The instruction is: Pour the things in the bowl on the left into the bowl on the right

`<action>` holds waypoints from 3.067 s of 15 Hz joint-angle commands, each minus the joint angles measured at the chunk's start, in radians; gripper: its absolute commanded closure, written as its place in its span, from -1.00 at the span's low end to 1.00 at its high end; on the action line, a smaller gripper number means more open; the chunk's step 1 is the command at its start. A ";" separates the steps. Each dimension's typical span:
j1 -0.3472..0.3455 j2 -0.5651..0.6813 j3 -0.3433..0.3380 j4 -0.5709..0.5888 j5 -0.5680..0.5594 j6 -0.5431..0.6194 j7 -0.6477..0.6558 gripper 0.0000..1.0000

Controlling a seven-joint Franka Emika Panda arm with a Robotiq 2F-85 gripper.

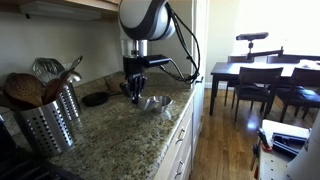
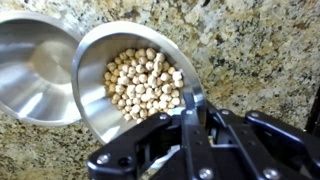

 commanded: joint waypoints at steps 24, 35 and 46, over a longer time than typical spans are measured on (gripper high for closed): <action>-0.055 -0.131 -0.010 -0.128 0.198 0.054 -0.222 0.85; -0.093 -0.058 -0.020 -0.071 0.269 0.036 -0.357 0.85; -0.121 -0.008 -0.015 0.001 0.261 0.026 -0.404 0.85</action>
